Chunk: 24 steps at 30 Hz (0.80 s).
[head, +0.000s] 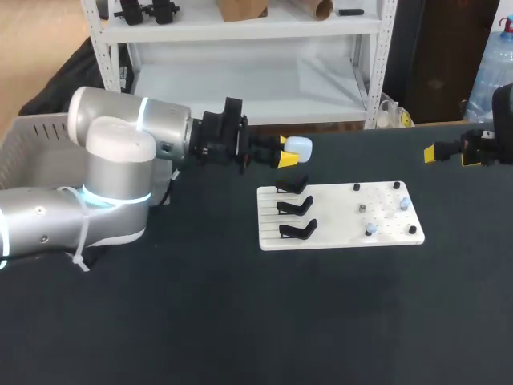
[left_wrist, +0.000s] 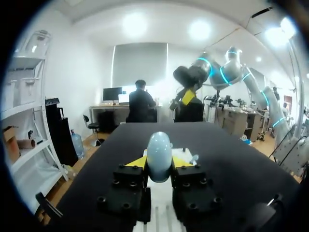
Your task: Pick up each earbud case from the left stands, insert the matching earbuds, close the lid, and place the case in the box.
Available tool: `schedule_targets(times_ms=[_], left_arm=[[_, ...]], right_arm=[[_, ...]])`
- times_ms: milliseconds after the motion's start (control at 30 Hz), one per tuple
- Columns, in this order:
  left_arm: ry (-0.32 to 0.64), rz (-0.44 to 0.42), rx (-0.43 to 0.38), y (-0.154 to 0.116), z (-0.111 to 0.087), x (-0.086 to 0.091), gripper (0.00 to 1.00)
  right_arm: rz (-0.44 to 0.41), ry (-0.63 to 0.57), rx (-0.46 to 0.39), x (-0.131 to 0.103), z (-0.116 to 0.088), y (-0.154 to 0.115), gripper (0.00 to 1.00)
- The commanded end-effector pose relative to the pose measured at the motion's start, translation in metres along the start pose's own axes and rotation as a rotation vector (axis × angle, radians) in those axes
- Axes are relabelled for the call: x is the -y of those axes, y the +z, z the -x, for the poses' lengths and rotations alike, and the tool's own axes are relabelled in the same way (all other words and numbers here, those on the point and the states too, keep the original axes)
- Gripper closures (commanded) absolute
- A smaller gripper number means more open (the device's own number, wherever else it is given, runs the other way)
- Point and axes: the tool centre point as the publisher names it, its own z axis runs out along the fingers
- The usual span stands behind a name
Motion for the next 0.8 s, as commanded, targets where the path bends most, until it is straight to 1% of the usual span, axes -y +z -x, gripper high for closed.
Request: schedule_targets(times_ms=[33,233,800], left_arm=[[0.019,0.056,0.05,-0.006,0.014,0.027,1.0],[0.027,0.033,0.095,-0.009,0.028,0.041,1.0],[0.027,0.033,0.095,-0.009,0.028,0.041,1.0]], right_arm=[[0.0,0.0,0.0,0.0,0.0,0.0,0.0],[0.0,0.0,0.0,0.0,0.0,0.0,0.0],[0.0,0.0,0.0,0.0,0.0,0.0,0.0]])
